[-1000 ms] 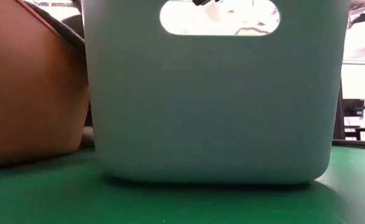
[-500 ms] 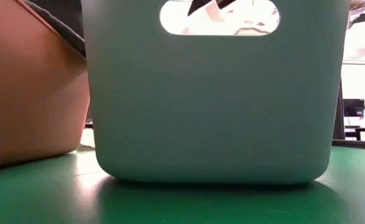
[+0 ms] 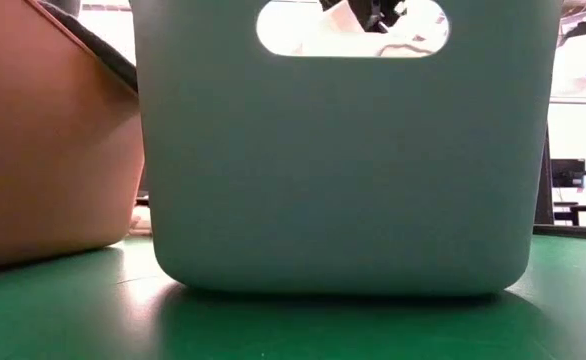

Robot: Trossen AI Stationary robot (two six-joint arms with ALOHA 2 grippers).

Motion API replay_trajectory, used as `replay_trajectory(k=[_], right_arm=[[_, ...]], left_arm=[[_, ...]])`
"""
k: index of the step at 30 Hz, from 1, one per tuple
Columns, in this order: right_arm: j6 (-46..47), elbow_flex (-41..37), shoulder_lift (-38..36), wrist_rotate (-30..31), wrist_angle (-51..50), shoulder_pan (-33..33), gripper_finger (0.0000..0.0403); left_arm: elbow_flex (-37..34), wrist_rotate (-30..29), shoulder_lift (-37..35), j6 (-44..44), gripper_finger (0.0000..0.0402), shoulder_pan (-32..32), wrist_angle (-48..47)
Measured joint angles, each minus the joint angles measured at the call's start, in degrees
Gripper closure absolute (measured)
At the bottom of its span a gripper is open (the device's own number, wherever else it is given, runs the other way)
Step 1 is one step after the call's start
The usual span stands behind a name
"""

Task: Sort towels by color in basket
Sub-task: Put the black towel into the orange bin

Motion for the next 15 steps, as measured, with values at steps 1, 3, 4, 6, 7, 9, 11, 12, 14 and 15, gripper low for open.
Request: replay_trajectory(k=[1,3,4,6,7,9,11,12,14,15], right_arm=[[0.03,-0.01,0.0,-0.01,0.0,-0.23,0.0148],[0.01,-0.01,0.0,-0.03,0.03,-0.22,0.0148],[0.01,-0.01,0.0,-0.02,0.02,-0.08,0.0148],[-0.01,-0.01,0.0,-0.02,0.02,0.01,0.0148],[-0.01,-0.01,0.0,-0.04,0.0,0.07,0.0148],[-0.01,-0.01,0.0,-0.04,0.0,0.09,0.0148],[-0.01,-0.01,0.0,-0.04,-0.03,0.07,0.0148],[-0.01,-0.03,0.0,-0.04,-0.08,0.05,0.0148],[0.01,-0.02,0.0,-0.04,-0.25,0.05,0.0148],[0.06,-0.02,0.0,-0.04,-0.3,0.05,0.0148]], left_arm=[[-0.02,-0.29,1.23,-0.01,0.0385,-0.57,1.27],[-0.02,-2.34,3.2,0.48,0.0385,-2.04,4.41],[-0.02,-4.03,4.18,0.99,0.0385,-2.83,6.21],[-0.02,-7.48,5.77,3.02,0.0385,-4.51,10.64],[-0.02,-8.78,6.42,4.07,0.0385,-5.3,13.11],[-0.02,-10.14,7.39,5.56,0.0385,-6.81,17.58],[-0.02,-10.32,8.1,5.9,0.0384,-8.36,20.89],[-0.02,-10.38,8.45,5.91,0.0384,-9.28,21.94],[-0.02,-10.42,8.86,6.16,0.0384,-11.32,23.03],[-0.02,-10.43,9.13,6.6,0.0384,-12.48,23.28]])
